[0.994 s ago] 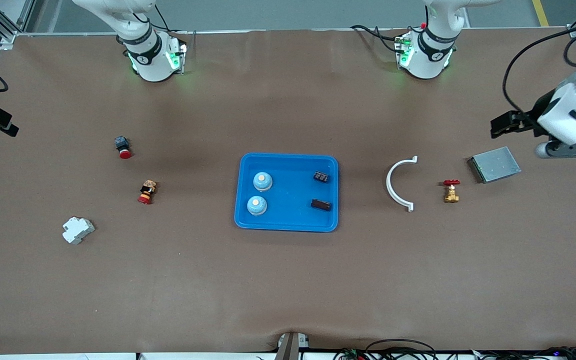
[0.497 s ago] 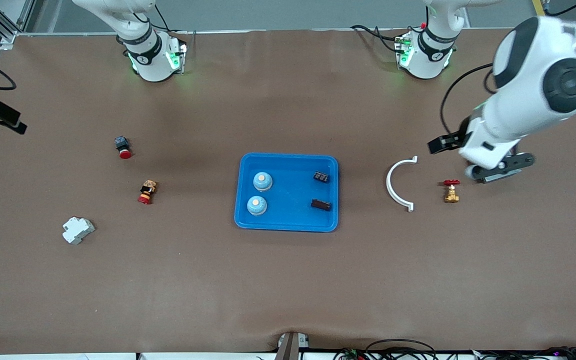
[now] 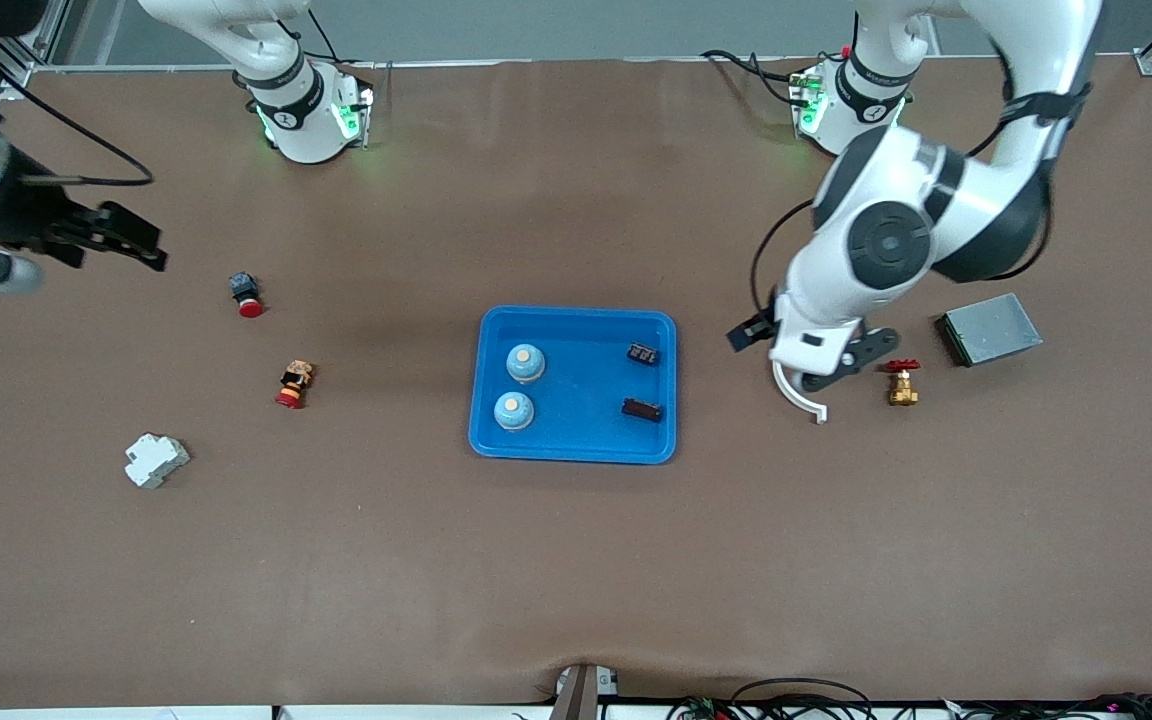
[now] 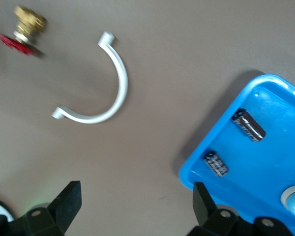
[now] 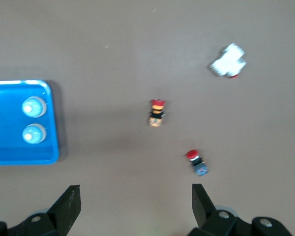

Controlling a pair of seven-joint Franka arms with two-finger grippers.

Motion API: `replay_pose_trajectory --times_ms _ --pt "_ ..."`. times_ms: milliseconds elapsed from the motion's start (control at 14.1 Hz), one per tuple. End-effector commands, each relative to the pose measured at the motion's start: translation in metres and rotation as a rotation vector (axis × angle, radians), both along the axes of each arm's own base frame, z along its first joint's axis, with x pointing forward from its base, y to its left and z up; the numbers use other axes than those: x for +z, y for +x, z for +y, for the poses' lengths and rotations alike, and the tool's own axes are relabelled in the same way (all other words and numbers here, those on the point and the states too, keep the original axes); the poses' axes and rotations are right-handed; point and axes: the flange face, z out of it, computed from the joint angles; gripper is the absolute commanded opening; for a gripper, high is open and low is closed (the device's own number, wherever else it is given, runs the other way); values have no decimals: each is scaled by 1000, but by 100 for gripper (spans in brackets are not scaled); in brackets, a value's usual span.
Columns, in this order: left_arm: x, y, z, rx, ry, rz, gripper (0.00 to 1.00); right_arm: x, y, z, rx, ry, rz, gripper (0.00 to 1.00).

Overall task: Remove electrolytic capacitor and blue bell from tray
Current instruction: 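Grasp the brown capacitor with the left gripper while the right gripper lowers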

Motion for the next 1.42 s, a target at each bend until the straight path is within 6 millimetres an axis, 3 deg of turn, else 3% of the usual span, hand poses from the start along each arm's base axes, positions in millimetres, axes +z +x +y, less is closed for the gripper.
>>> replay_pose_trajectory --times_ms 0,142,355,426,639,923,1349 --pt "-21 -5 -30 70 38 -24 100 -30 17 14 -29 99 43 100" --pt "-44 -12 -58 143 32 -35 100 -53 24 29 -57 117 37 100" --pt "-79 -21 -89 255 41 -49 100 -96 23 83 -103 104 25 100" --pt "-90 -22 -97 325 45 -48 100 -111 24 92 -107 102 21 100" --pt "-120 -28 -111 444 63 -43 100 -149 22 117 -103 98 9 100" --pt "-159 -28 -120 599 64 -37 83 -193 16 167 -141 74 23 100" --pt "-190 -39 -125 673 102 -18 73 -247 15 217 -172 64 17 100"
